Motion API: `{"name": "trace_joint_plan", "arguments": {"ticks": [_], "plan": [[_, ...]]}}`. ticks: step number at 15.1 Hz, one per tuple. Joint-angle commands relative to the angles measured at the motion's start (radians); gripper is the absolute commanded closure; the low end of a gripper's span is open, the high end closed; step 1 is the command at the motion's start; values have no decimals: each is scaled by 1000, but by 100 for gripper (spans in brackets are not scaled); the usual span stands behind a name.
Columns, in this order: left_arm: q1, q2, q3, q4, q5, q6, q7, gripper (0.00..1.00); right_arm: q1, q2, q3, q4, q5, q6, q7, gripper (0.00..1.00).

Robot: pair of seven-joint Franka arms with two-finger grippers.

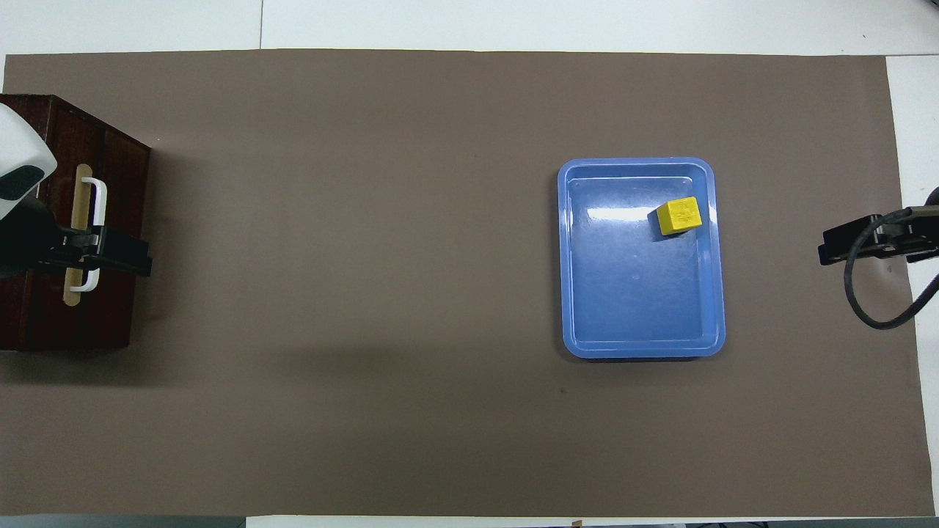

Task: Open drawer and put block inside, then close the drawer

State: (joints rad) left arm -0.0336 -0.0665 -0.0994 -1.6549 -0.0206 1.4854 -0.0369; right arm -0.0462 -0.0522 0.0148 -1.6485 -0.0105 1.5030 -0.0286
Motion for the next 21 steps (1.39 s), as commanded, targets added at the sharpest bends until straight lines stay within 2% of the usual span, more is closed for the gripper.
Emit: {"name": "trace_joint_plan", "arguments": {"ticks": [1,12,14,16,21], "plan": [[4,-18,3,-8,-10,-14,5,0,-3,9,5,15,-26,3,1,0],[4,-18,3,-8,-10,-14,5,0,-20,-1,1,-13,9,16,-5,0],[4,-18,3,-8,-10,-14,5,0,-72,-5,-6,-54,119,17,137,0],[4,-18,3,-8,-10,-14,5,0,-106,8,-4,-79,170,10,287,0],[4,-18,3,-8,-10,-14,5,0,-191,162,-7,-100,423,16,704,0]]}}
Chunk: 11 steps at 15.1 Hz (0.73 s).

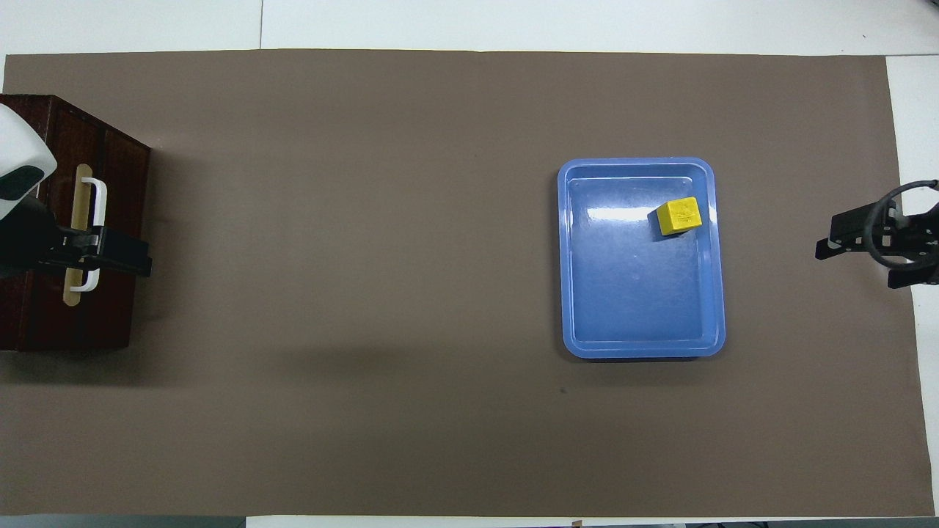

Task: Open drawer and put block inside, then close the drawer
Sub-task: 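Move the right gripper over the yellow block in the blue tray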

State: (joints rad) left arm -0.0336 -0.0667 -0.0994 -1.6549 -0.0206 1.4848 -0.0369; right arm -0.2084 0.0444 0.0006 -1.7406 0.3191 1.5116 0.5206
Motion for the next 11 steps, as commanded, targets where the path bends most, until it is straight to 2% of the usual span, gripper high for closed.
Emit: {"name": "trace_joint_plan", "arguments": {"ticks": [1,3,4,7,11], "plan": [[4,-18,3,-8,-10,-14,5,0,-52,95,6,-34,166,33,252,0],[4,-18,3,-8,-10,-14,5,0,-55,104,5,-130,228,141,343,0],[4,-18,3,-8,-10,-14,5,0,-63,133,5,-137,267,154,379,0],[4,-18,3,-8,-10,-14,5,0,-78,267,4,-96,339,165,436,0],[4,-19,3,-9,-10,-20,3,0,-75,362,5,-13,379,180,457,0]]}}
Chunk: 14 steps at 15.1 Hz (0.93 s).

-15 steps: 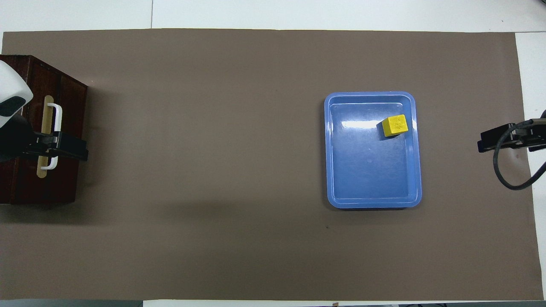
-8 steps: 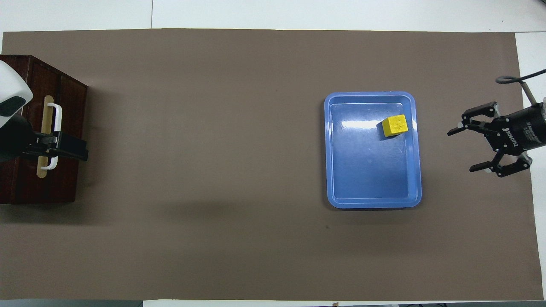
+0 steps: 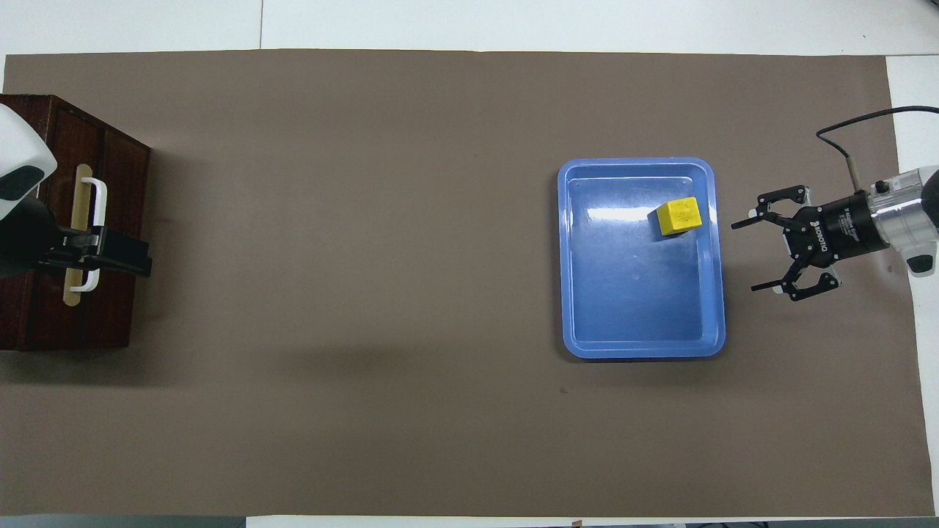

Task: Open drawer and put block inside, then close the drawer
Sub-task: 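Move the right gripper over the yellow block in the blue tray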

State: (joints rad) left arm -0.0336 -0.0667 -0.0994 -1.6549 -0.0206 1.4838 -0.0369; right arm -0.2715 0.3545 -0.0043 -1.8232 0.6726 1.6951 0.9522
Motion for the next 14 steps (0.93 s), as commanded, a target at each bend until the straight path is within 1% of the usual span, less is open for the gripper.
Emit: {"name": "trace_joint_plan", "arguments": {"ticks": [1,3,6,8,9,10,12,14], "plan": [[0,-19,3,-9,-10,-19,3,0,0,61,10,79,25,14,14,0],[4,-18,1,-9,-10,-11,2,0,3,70,14,96,25,66,-19,0],[4,-28,3,-23,-10,-5,3,0,15,95,14,90,62,113,-87,0],[4,-33,3,-42,-9,35,5,0,28,110,14,97,68,123,-95,0],[0,-35,3,-49,7,50,5,0,29,130,14,104,71,126,-102,0],[-8,-36,0,-52,34,53,6,0,35,138,14,104,74,130,-108,0],[-8,-48,0,-77,34,55,6,0,43,144,14,104,79,141,-131,0],[-8,-48,0,-78,53,65,6,0,44,147,12,104,71,143,-167,0]]}}
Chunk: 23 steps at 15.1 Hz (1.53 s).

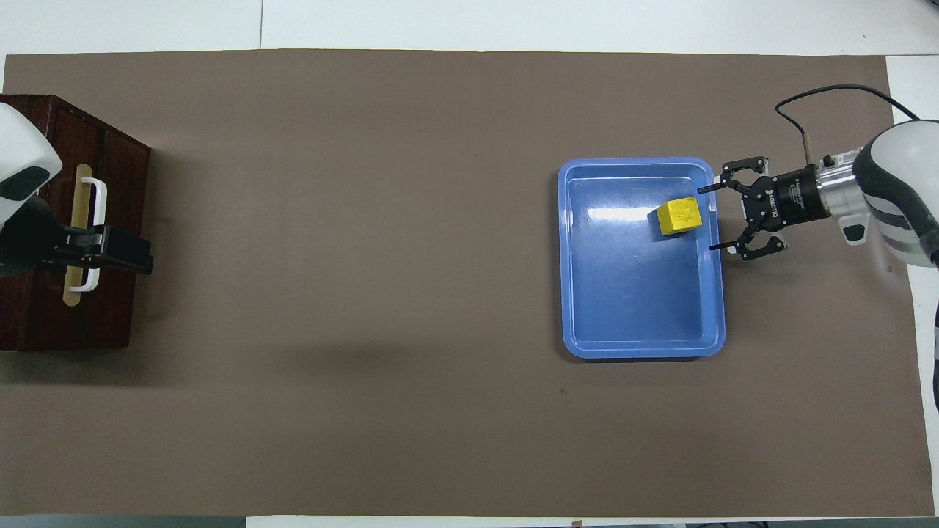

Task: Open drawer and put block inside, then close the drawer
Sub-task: 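Move the right gripper over the yellow block in the blue tray, then close the right gripper on the block while the left gripper grips the drawer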

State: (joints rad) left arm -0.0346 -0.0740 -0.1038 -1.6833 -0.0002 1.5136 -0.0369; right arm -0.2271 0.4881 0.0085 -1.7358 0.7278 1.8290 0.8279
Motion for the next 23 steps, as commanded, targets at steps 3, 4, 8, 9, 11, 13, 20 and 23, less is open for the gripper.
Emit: {"name": "trace_joint_plan", "arguments": {"ticks": [3,4,8,9,11,13,20,23], "plan": [[-31,-36,-2,-107,155,152,15,0,0,41,-1,50,7,19,-56,0],[-30,-27,-2,-119,173,184,17,0,0,49,-1,55,7,19,-62,0],[-27,11,-2,-183,268,318,17,0,9,64,-1,55,13,30,-62,0],[-24,14,-2,-202,301,348,17,0,9,67,-1,53,12,30,-62,0],[-19,46,-2,-219,333,407,17,0,11,67,-1,53,12,26,-62,0],[-18,107,-2,-220,396,459,15,0,11,66,-1,52,10,26,-62,0],[51,174,1,-280,442,608,11,0,11,66,-1,47,12,26,-62,26],[84,183,0,-277,442,622,2,0,11,64,-1,45,16,29,-50,89]]}}
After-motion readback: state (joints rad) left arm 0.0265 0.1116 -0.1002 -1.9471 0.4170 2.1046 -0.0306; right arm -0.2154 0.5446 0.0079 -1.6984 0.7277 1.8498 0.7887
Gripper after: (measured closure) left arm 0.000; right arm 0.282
